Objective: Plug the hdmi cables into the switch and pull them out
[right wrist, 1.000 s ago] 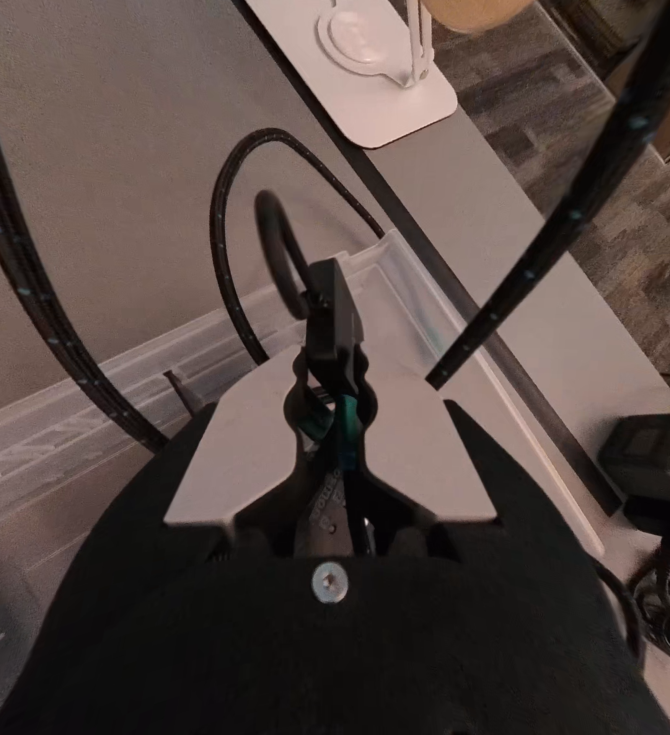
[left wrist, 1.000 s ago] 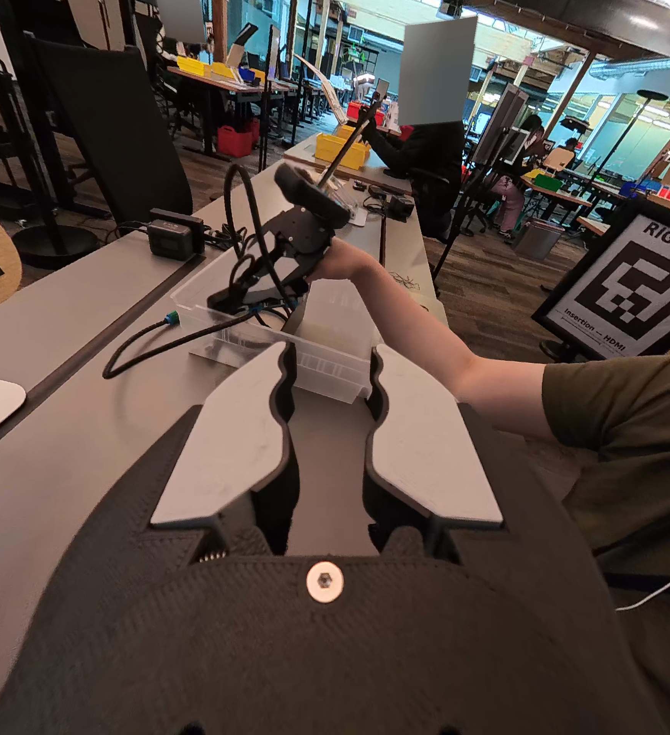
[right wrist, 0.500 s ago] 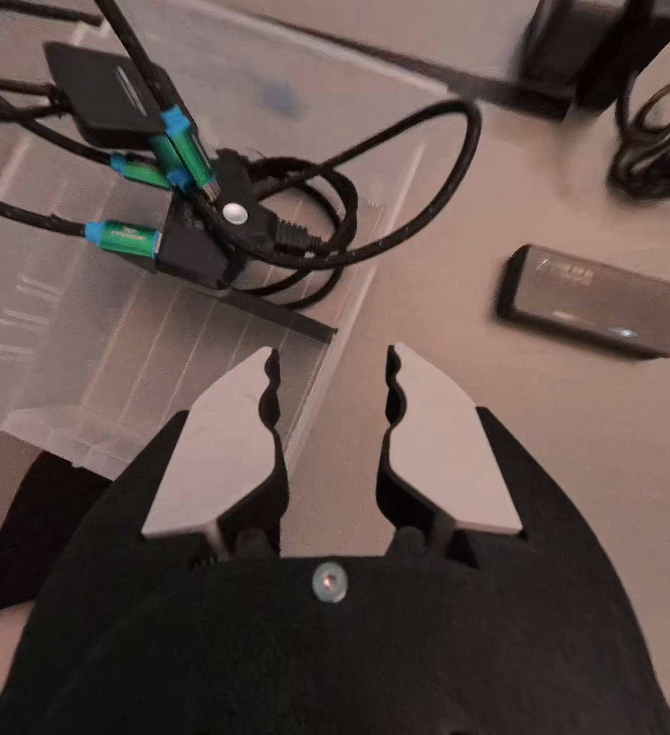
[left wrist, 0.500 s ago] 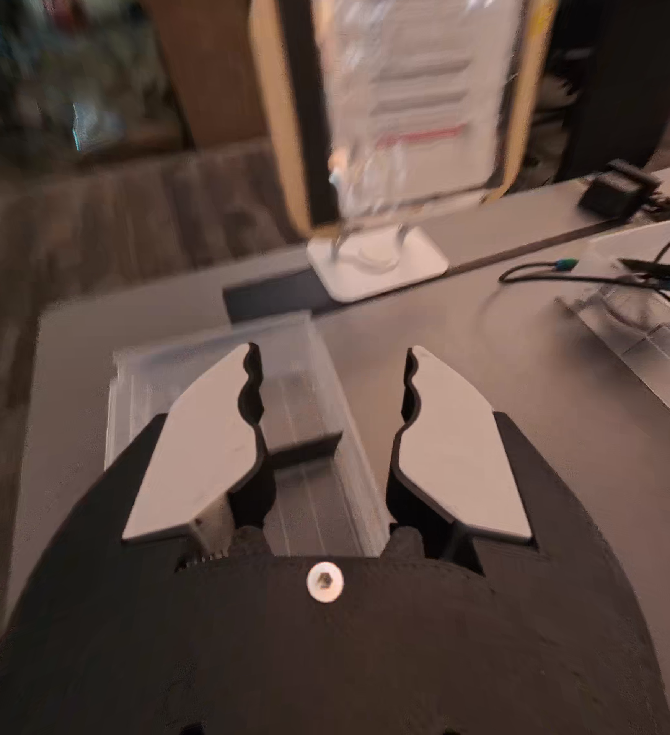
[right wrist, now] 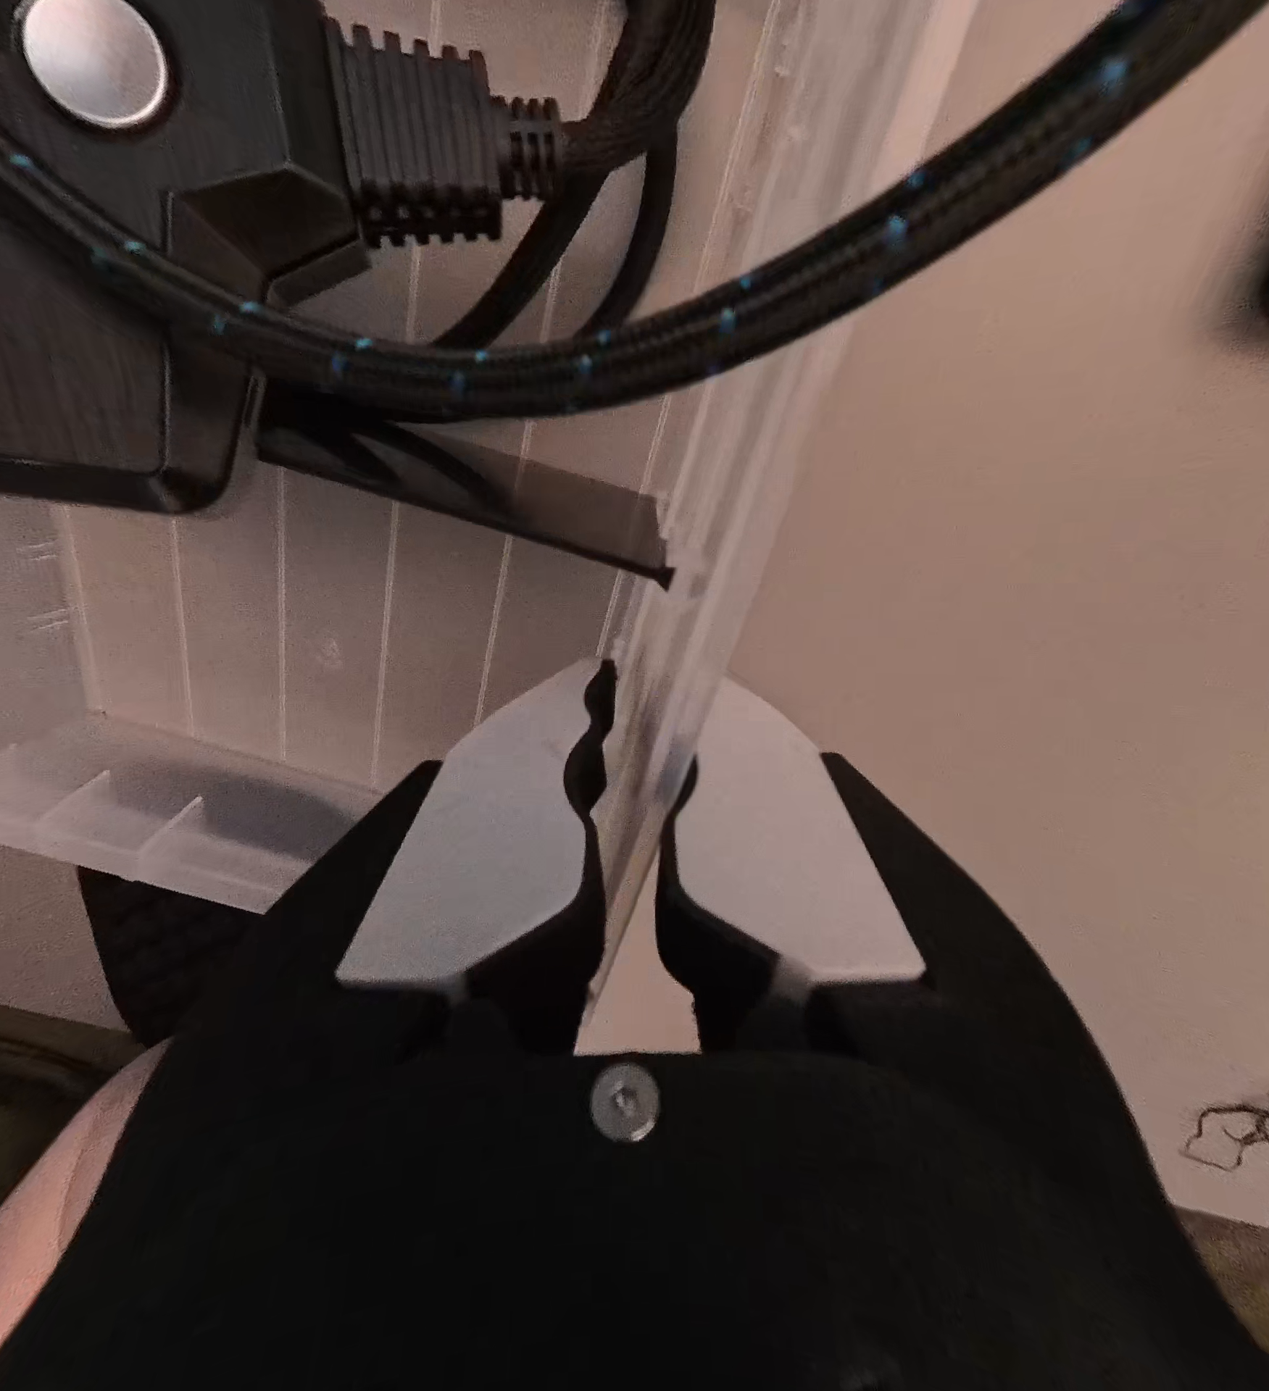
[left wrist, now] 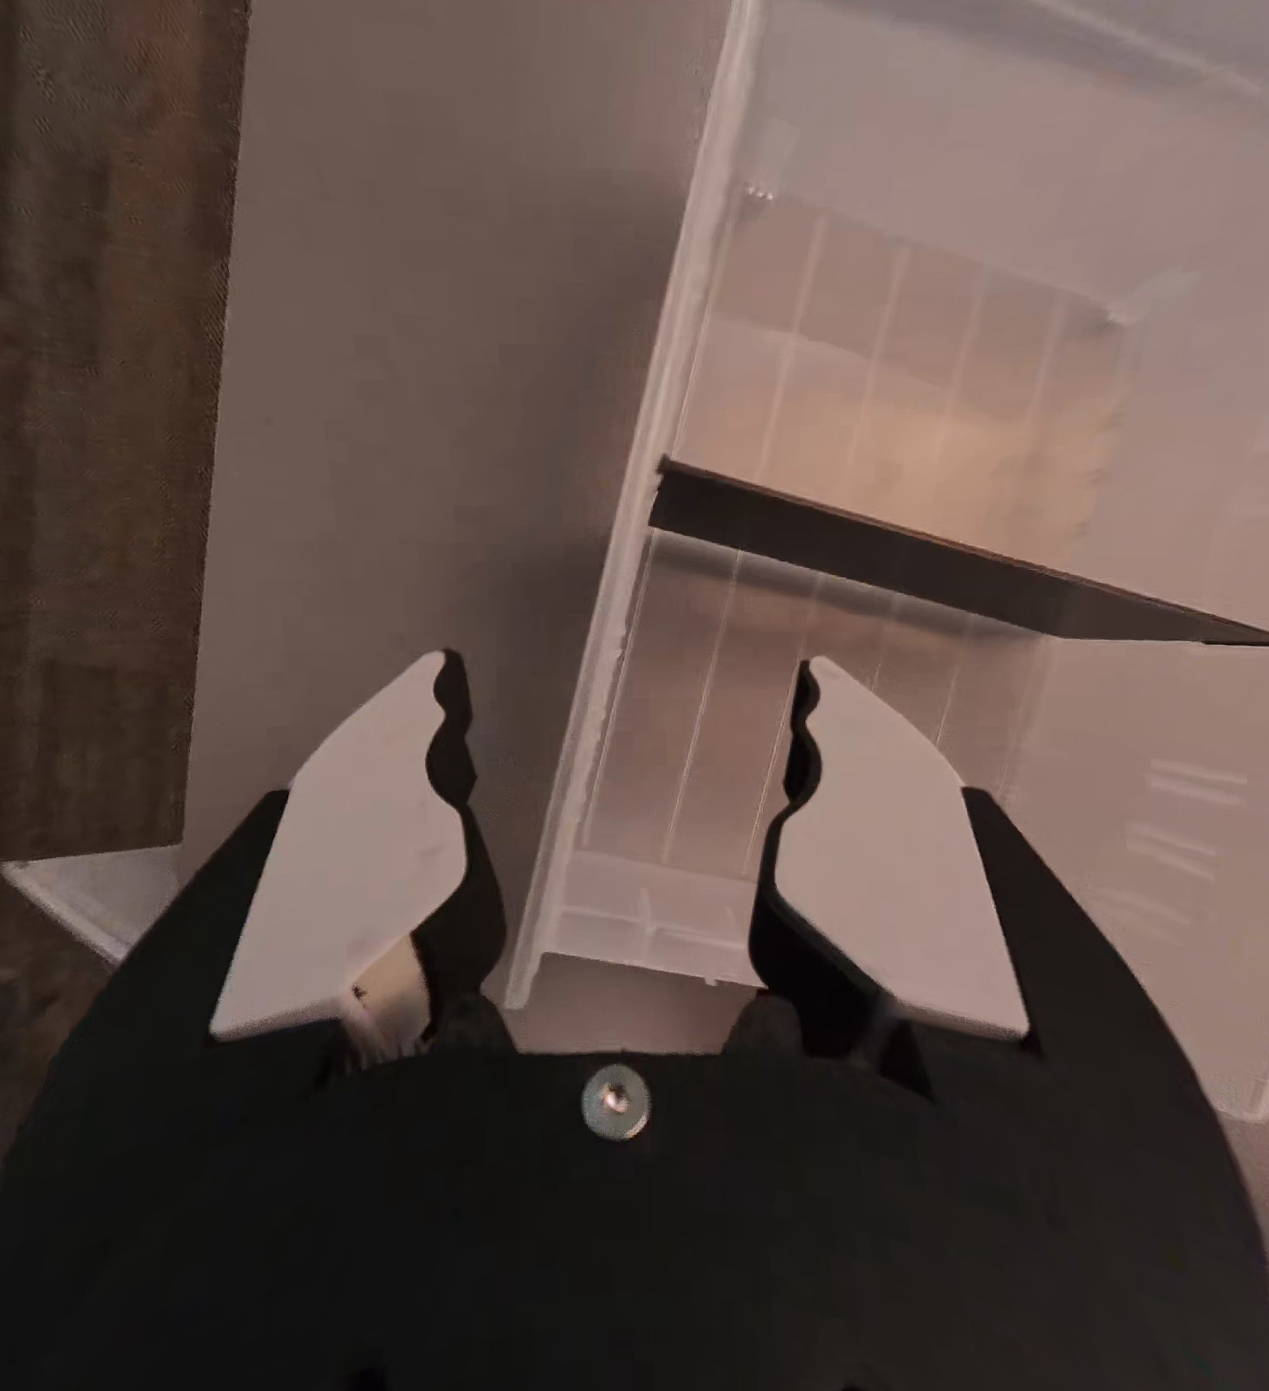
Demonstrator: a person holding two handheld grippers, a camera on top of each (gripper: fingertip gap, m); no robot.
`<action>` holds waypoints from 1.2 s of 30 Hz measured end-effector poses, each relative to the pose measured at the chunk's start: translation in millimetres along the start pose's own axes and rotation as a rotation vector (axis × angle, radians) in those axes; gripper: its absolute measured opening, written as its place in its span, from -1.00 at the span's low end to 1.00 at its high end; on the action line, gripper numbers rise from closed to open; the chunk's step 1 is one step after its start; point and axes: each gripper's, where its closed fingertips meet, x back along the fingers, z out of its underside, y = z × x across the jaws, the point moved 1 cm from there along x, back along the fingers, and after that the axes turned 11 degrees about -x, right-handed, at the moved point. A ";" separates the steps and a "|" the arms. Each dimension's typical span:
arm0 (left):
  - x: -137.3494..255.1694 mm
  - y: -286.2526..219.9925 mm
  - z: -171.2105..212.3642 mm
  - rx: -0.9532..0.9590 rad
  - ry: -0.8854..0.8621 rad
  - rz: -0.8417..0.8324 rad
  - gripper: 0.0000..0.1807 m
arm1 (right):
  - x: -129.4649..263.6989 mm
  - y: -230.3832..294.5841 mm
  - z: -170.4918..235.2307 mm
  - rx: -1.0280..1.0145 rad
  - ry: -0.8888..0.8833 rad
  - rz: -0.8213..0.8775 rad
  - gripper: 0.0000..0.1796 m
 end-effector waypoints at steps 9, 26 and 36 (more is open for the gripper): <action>-30.4 -6.3 35.1 -0.008 0.216 0.144 -0.71 | -5.0 35.0 -7.6 0.010 0.101 -0.011 -0.90; -37.6 -118.2 36.9 -0.510 0.463 0.215 -0.90 | -17.1 103.6 -24.3 0.132 0.152 -0.008 -0.89; -31.5 -131.7 47.1 -0.514 0.502 0.307 -0.82 | 50.5 94.8 -36.1 0.028 -0.129 -0.009 -0.80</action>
